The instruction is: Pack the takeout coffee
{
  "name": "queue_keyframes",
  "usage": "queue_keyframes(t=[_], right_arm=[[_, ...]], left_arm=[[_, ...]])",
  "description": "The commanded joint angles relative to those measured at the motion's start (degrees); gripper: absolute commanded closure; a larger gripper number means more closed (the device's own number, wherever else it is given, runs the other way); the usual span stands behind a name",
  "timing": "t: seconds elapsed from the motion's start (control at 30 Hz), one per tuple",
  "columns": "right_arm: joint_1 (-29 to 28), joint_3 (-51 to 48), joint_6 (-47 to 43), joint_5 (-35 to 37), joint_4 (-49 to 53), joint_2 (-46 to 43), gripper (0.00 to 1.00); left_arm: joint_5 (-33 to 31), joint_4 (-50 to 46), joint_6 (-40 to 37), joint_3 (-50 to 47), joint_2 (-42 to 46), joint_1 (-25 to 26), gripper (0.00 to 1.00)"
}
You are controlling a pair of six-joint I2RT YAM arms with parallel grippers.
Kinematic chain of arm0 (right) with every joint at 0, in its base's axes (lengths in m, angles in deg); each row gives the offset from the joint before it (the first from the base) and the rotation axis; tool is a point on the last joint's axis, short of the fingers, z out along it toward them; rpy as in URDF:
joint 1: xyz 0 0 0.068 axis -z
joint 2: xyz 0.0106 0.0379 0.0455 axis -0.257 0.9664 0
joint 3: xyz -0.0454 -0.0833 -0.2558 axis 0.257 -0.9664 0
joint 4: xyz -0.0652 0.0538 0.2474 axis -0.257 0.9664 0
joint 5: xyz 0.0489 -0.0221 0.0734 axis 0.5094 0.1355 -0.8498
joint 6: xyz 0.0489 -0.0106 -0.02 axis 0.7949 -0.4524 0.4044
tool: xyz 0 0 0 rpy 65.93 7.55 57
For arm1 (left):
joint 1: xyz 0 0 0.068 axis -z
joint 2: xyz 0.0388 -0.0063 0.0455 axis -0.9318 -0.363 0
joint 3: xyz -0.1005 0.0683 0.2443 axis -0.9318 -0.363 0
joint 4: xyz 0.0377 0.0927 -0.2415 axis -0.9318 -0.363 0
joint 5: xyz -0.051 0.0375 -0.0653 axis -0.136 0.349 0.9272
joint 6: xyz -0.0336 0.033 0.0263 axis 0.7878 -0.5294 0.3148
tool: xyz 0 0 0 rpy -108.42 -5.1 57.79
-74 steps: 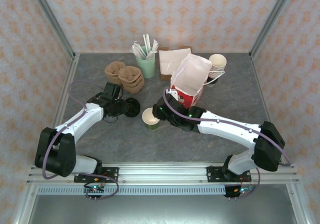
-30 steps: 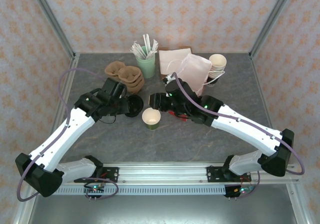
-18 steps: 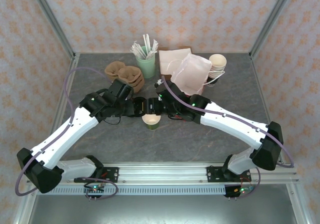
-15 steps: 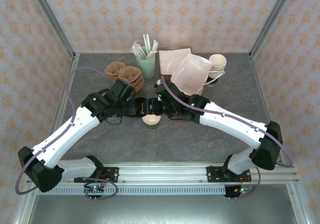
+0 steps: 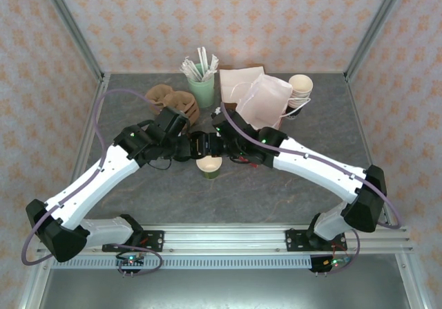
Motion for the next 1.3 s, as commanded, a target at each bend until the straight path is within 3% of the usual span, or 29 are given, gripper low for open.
queue_keyframes(t=[0.0, 0.13, 0.23, 0.43, 0.67, 0.97, 1.13, 1.2, 1.27], right_arm=[[-0.04, 2.39, 0.22, 2.41, 2.43, 1.06, 0.64], [-0.02, 3.69, 1.04, 3.30, 3.97, 1.63, 0.75], [-0.04, 5.18, 1.39, 3.06, 5.74, 1.92, 0.78], [-0.05, 7.17, 1.89, 4.10, 8.59, 1.91, 0.62], [-0.04, 7.92, 1.29, 5.91, 9.06, 1.78, 0.62], [0.04, 7.66, 1.15, 6.00, 8.94, 2.81, 0.77], [0.13, 8.10, 1.19, 5.67, 9.25, 2.62, 0.91], [0.30, 8.87, 1.35, 5.54, 9.98, 2.32, 0.96], [0.52, 9.65, 1.33, 4.96, 10.98, 1.98, 1.00]], left_arm=[[-0.75, -0.43, 0.68, 1.73, -0.03, 0.53, 0.89], [-0.79, -1.21, 0.22, 2.36, -0.49, 0.56, 0.89], [-0.86, -1.31, 0.03, 2.43, -0.49, 0.60, 0.89], [-0.93, -1.03, -0.07, 2.52, -0.77, 0.55, 0.89], [-0.50, -0.93, -0.07, 2.79, -1.65, 0.62, 0.89], [0.11, -0.62, 0.01, 2.88, -1.24, 0.61, 0.89], [0.48, 0.03, -0.79, 2.62, -0.37, 0.62, 0.88], [0.21, 0.71, -2.10, 2.57, 0.76, 0.62, 0.82], [0.30, 3.77, -4.18, 1.32, 3.69, 0.71, 0.67]])
